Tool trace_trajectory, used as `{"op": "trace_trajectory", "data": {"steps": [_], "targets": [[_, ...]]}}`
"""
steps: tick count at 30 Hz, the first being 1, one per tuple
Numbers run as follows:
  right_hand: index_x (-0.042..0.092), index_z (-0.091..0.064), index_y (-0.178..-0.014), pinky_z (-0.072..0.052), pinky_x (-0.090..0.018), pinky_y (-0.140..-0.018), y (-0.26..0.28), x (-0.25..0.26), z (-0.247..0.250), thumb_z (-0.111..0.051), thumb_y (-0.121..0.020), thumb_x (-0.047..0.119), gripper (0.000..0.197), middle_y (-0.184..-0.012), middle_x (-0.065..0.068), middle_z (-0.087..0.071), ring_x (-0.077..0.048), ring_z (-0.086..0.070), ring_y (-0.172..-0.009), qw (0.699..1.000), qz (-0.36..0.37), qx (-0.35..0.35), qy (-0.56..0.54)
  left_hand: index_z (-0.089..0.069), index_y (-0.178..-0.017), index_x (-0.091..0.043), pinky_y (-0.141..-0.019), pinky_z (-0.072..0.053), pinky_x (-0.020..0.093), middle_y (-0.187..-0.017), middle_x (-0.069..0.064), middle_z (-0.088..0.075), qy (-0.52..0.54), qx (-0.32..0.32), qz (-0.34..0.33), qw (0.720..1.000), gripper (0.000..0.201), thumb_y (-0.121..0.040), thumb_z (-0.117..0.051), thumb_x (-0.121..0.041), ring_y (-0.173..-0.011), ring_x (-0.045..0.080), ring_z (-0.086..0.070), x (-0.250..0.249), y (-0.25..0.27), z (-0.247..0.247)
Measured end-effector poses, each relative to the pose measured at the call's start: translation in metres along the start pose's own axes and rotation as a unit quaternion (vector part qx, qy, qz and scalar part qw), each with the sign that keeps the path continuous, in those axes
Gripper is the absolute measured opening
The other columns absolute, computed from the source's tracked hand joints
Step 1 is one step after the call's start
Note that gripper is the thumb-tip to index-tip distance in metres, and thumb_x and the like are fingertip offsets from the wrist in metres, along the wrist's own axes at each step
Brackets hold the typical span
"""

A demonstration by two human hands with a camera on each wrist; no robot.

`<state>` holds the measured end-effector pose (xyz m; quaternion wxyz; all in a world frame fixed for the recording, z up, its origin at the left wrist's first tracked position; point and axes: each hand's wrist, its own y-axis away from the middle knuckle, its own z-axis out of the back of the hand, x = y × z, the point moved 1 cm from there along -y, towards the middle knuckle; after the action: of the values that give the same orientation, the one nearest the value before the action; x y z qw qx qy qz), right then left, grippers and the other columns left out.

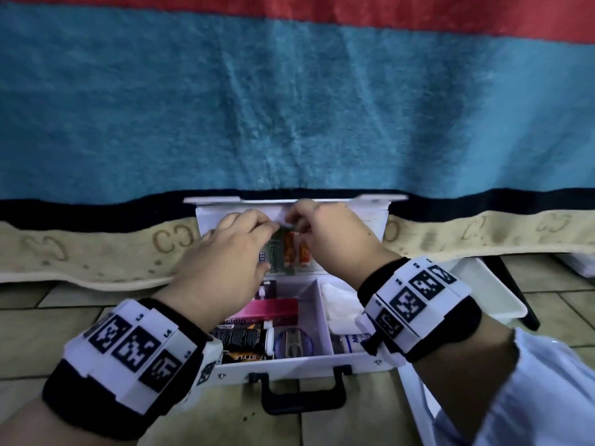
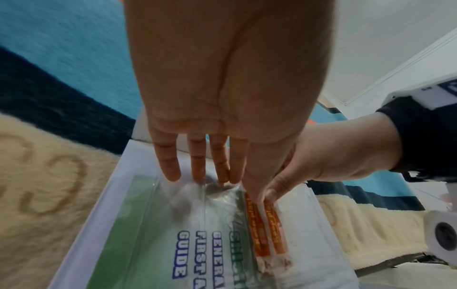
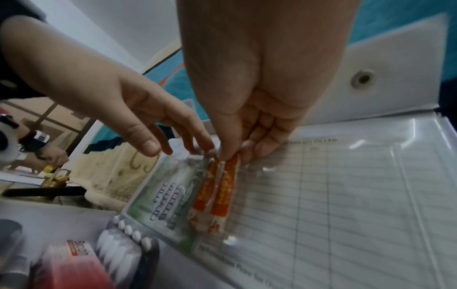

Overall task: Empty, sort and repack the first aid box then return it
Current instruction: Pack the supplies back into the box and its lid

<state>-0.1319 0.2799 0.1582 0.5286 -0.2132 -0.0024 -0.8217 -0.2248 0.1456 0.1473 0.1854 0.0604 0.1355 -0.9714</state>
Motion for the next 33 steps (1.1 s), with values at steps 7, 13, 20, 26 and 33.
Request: {"op": "trace_trajectory", "data": {"steps": [7,13,20,26,33], "targets": [[0.029,-0.057,-0.109,-0.053,-0.035,-0.083,0.006,-0.003,0.004,-0.055,-0.083,0.003,0.037,-0.105,0.001,-0.069,-0.020,-0.065,-0.096,1.000,0.017,0.001,0.010,-0.033,-0.142,-0.030,-0.105,-0.037,0.038,-0.135,-0.016,-0.032,0.002,0.006,0.012,1.000,0.059,-0.089,-0.058,-0.030,-0.122,0.013,-0.035,-0.005,0.003,0.003],[0.020,-0.067,-0.106,-0.043,-0.014,-0.088,0.054,-0.004,0.062,-0.065,-0.085,0.010,0.024,-0.104,0.004,-0.070,-0.006,-0.062,-0.097,0.994,0.050,-0.038,-0.085,-0.027,-0.145,-0.028,-0.110,-0.028,0.035,-0.142,-0.012,-0.030,-0.002,0.007,0.010,1.000,0.061,-0.091,-0.053,-0.035,-0.133,0.012,-0.027,-0.027,0.008,0.004],[0.031,-0.065,-0.083,-0.043,-0.005,-0.065,0.154,-0.082,0.107,-0.071,-0.080,0.009,0.023,-0.070,0.008,-0.069,-0.002,-0.064,-0.073,0.993,-0.098,-0.045,-0.057,-0.039,-0.138,-0.030,-0.109,-0.029,0.032,-0.138,-0.013,-0.034,0.041,0.040,-0.096,0.994,0.049,-0.091,-0.052,-0.037,-0.130,0.011,-0.031,-0.087,0.015,-0.013],[0.031,-0.062,-0.114,-0.038,-0.016,-0.076,0.228,-0.138,0.066,-0.065,-0.085,0.030,0.029,-0.109,0.011,-0.063,-0.008,-0.059,-0.100,0.938,-0.246,0.206,0.135,-0.050,-0.121,-0.027,-0.097,-0.040,0.034,-0.126,-0.008,-0.045,0.033,0.149,-0.176,0.973,0.035,-0.089,-0.052,-0.039,-0.121,0.016,-0.043,-0.137,0.027,-0.048],[0.032,-0.064,-0.101,-0.050,-0.035,-0.083,0.229,-0.128,0.018,-0.060,-0.081,0.047,0.026,-0.099,0.008,-0.064,-0.013,-0.061,-0.091,0.957,-0.188,0.209,0.071,-0.048,-0.126,-0.029,-0.091,-0.045,0.035,-0.125,-0.008,-0.049,0.010,0.181,-0.164,0.970,0.037,-0.089,-0.053,-0.031,-0.116,0.016,-0.048,-0.151,0.034,-0.061]]}}
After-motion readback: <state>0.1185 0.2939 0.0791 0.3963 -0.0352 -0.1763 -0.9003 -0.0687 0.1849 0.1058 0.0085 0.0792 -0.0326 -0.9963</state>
